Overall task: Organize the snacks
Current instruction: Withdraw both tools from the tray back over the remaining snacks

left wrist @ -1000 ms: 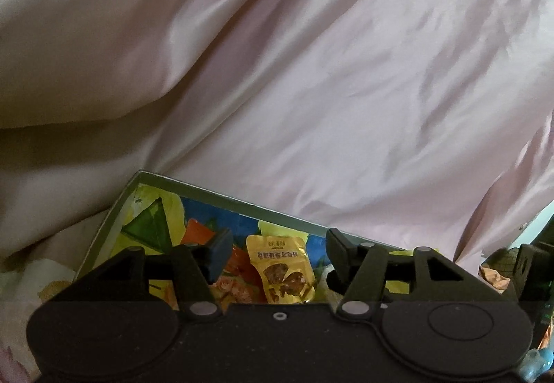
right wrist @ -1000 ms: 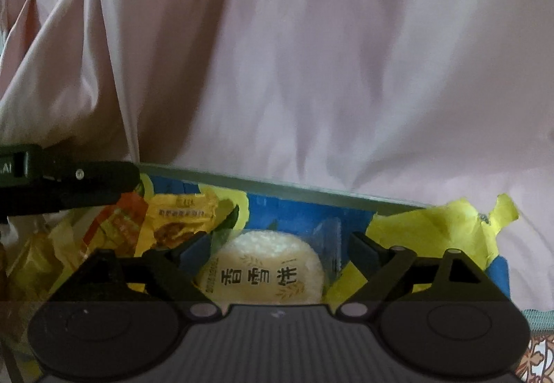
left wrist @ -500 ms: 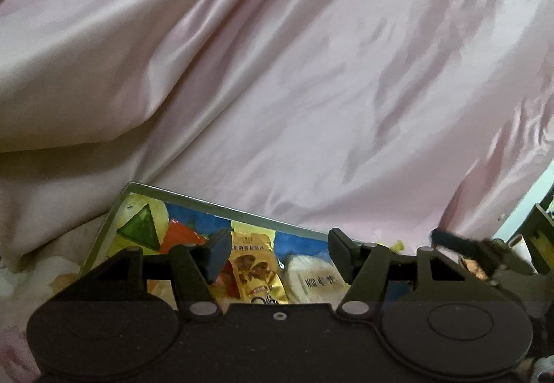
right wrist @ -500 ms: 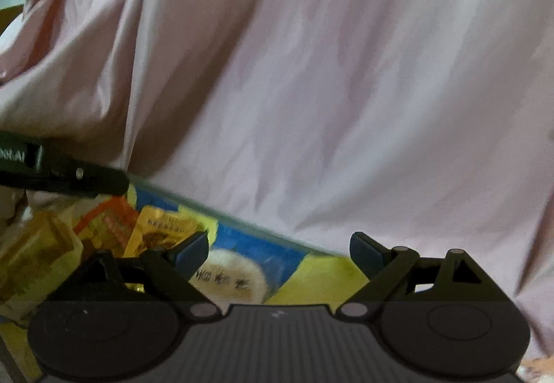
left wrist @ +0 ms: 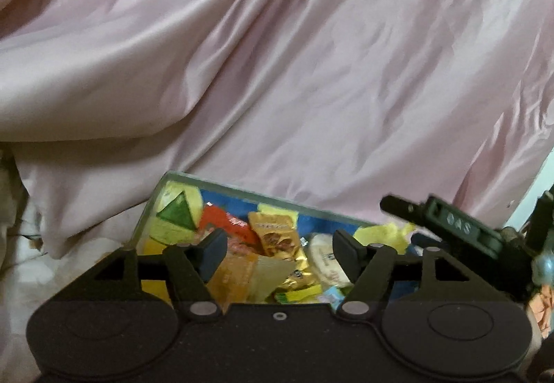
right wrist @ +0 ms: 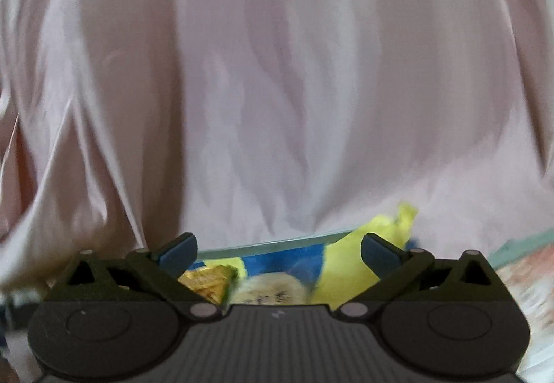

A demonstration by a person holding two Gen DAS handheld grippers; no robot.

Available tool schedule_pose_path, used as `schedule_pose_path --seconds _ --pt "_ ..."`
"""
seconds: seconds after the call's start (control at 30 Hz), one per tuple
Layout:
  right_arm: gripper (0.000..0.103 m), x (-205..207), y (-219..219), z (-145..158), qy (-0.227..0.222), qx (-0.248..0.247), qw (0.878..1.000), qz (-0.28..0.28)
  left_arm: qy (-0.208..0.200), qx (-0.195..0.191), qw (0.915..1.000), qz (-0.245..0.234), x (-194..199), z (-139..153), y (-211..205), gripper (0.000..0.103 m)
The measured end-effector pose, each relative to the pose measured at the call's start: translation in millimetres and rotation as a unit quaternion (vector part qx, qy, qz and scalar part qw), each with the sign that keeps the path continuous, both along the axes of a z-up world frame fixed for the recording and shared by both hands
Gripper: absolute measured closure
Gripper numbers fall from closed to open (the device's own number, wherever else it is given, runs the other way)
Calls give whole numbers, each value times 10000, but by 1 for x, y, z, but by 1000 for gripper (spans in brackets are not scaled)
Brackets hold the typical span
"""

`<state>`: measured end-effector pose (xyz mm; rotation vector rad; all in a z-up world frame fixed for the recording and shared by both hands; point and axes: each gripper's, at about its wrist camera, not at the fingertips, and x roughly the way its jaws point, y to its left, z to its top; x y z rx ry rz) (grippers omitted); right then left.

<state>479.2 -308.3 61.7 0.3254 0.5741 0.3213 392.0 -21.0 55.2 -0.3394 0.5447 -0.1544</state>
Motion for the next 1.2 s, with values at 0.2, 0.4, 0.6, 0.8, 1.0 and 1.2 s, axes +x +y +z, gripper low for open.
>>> schedule_pose_path --seconds 0.2,0.4,0.6,0.8,1.0,1.2 --pt "0 24 -3 -6 -416 342 9974 -470 -77 -45 9999 50 7 -6 -1 15" --pt "0 31 -17 -17 -815 338 9863 -1396 -173 51 9998 44 9 -6 -1 10" --pt "0 13 -12 -13 -1129 -402 9775 -1737 -157 9 9999 52 -2 -1 5 9" --pt "0 -53 0 34 -1909 -674 9714 -1237 -260 59 9996 58 -31 4 14 4" --pt "0 -123 18 44 -1840 -519 9791 -688 -216 142 9995 198 -73 2 31 1" --pt "0 -167 41 38 -1622 -246 9857 -374 -203 279 9986 410 -118 -2 52 1"
